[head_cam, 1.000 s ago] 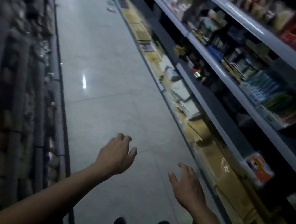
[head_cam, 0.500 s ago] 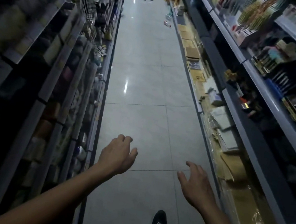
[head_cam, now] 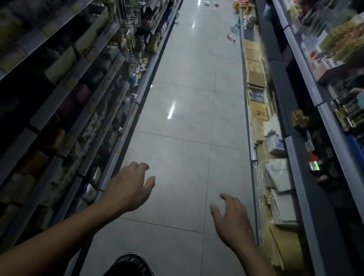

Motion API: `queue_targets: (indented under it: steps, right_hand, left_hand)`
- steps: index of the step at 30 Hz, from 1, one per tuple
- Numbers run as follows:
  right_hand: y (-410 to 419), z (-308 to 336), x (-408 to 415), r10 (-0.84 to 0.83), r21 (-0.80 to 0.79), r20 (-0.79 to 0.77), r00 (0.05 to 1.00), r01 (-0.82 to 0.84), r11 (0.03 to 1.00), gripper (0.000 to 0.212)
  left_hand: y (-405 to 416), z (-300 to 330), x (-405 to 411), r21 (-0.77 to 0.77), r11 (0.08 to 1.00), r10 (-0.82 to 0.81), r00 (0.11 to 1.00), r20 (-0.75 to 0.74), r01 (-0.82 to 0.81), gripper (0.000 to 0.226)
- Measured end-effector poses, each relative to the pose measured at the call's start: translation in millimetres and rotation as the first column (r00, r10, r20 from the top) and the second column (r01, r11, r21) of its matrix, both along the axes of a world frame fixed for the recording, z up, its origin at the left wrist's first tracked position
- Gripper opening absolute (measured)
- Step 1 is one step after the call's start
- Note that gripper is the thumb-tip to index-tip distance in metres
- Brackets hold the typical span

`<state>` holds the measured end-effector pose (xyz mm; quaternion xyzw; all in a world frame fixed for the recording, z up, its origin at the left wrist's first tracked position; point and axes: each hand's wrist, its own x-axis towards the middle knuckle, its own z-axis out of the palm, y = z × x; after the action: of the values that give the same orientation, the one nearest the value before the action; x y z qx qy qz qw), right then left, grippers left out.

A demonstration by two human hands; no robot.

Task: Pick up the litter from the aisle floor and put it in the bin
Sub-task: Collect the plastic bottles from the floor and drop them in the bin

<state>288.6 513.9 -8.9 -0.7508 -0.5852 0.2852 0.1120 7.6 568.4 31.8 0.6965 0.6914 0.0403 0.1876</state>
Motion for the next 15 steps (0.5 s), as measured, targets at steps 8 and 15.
queue_targets:
  steps: [8, 15]
  right_hand:
    - [136, 5, -25, 0.152, 0.044, 0.004, 0.988, -0.152, 0.987, 0.055]
    - [251, 11, -69, 0.185, 0.037, 0.016, 0.983, -0.185, 0.982, 0.053]
  left_hand:
    - [81, -7, -23, 0.003, 0.993, 0.117, 0.993, 0.026, -0.118, 0.052]
    - [200, -10, -61, -0.010, 0.989, 0.145, 0.988, 0.046, -0.145, 0.051]
